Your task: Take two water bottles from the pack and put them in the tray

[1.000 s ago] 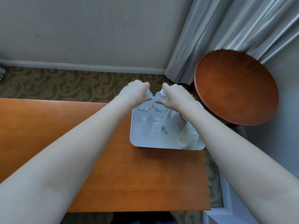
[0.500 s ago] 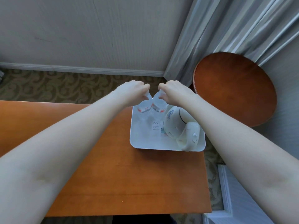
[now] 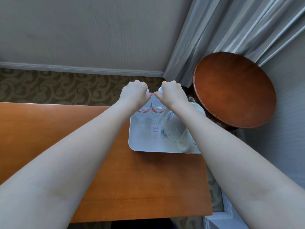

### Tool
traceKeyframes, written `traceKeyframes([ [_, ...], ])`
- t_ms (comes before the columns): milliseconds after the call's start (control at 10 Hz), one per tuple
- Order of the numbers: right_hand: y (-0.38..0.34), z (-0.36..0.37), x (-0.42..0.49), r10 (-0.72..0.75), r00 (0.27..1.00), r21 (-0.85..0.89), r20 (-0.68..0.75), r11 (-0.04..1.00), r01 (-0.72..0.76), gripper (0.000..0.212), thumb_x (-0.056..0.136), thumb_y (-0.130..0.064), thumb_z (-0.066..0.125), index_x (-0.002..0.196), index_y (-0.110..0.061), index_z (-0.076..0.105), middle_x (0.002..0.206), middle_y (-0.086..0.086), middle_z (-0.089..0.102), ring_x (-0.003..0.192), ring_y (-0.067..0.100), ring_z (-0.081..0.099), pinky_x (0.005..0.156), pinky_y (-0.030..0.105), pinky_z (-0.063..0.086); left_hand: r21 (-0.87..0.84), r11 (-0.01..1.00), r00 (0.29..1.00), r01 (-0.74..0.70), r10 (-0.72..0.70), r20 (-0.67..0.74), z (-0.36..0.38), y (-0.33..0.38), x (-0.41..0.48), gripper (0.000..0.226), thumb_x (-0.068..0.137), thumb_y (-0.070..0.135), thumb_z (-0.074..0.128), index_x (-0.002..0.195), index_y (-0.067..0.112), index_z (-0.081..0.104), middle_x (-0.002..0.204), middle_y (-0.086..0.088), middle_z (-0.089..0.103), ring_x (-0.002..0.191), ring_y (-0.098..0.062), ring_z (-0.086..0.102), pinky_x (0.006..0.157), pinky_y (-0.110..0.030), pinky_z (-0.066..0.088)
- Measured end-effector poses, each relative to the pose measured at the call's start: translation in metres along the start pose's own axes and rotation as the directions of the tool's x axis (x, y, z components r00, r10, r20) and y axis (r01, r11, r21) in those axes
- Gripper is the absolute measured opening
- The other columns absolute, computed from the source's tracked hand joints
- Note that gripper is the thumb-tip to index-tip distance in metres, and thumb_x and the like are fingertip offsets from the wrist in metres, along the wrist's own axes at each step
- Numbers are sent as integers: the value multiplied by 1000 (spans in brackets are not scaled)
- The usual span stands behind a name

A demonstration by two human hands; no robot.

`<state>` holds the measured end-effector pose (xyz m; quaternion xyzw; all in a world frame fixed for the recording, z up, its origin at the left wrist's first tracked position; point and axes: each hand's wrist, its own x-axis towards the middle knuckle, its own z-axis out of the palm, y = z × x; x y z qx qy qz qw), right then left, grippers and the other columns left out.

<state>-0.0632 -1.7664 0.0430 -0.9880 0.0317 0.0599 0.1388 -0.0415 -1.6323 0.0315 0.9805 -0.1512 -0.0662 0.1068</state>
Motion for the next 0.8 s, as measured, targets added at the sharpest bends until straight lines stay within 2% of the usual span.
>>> traceKeyframes([
  [100,1,1,-2,4,1000,3,-2,1000,-4,33,91,-33,57,94,0,58,97,20,64,90,37,60,62,35,37,-32,999,1000,22,-22,-11,-1,1,-2,32,91,38,53,83,7,53,82,-11,47,76,-27,45,62,-34,33],
  [200,1,2,-3,25,999,-2,23,1000,-25,38,91,-37,56,99,0,56,101,21,64,94,38,59,64,36,38,-53,997,999,48,-48,0,0,0,-3,36,90,40,55,76,10,40,79,-8,42,73,-25,42,60,-35,32],
  [300,5,3,-4,79,995,36,64,996,-81,46,90,-44,55,106,-1,53,108,20,62,98,39,57,67,36,38,-105,989,994,106,-101,47,-2,-2,0,46,86,47,57,68,10,36,75,-4,40,72,-25,43,53,-31,31],
  [400,11,3,-8,134,978,185,161,969,-163,50,87,-48,57,114,-6,49,113,17,59,99,33,57,69,37,42,-158,976,985,148,-132,110,-6,-4,1,52,82,55,58,67,12,36,73,-3,40,70,-25,46,46,-29,28],
  [500,19,4,-14,140,971,307,196,931,-196,52,86,-45,59,123,-11,47,117,14,58,101,28,57,76,36,45,-176,971,978,160,-132,163,-10,-7,-1,51,82,58,56,82,9,42,86,-8,48,74,-24,47,47,-30,30],
  [600,22,1,-25,158,973,342,169,916,-209,60,86,-43,61,133,-11,41,125,14,57,111,27,54,84,36,45,-172,976,978,132,-101,182,-16,-9,-8,55,85,56,54,100,3,53,102,-12,56,80,-23,47,60,-32,37],
  [700,26,-3,-34,173,978,355,116,913,-203,65,88,-44,58,139,-9,37,138,14,48,124,27,48,99,41,43,-194,975,980,107,-71,184,-24,-13,-17,63,86,54,53,125,4,49,125,-15,54,102,-28,54,82,-40,49],
  [800,26,-15,-45,160,984,306,76,936,-176,66,93,-44,50,143,-6,31,150,14,35,137,28,34,111,44,33,-173,980,983,96,-66,171,-37,-11,-29,71,88,54,51,139,6,38,143,-14,43,126,-32,46,98,-45,42],
])
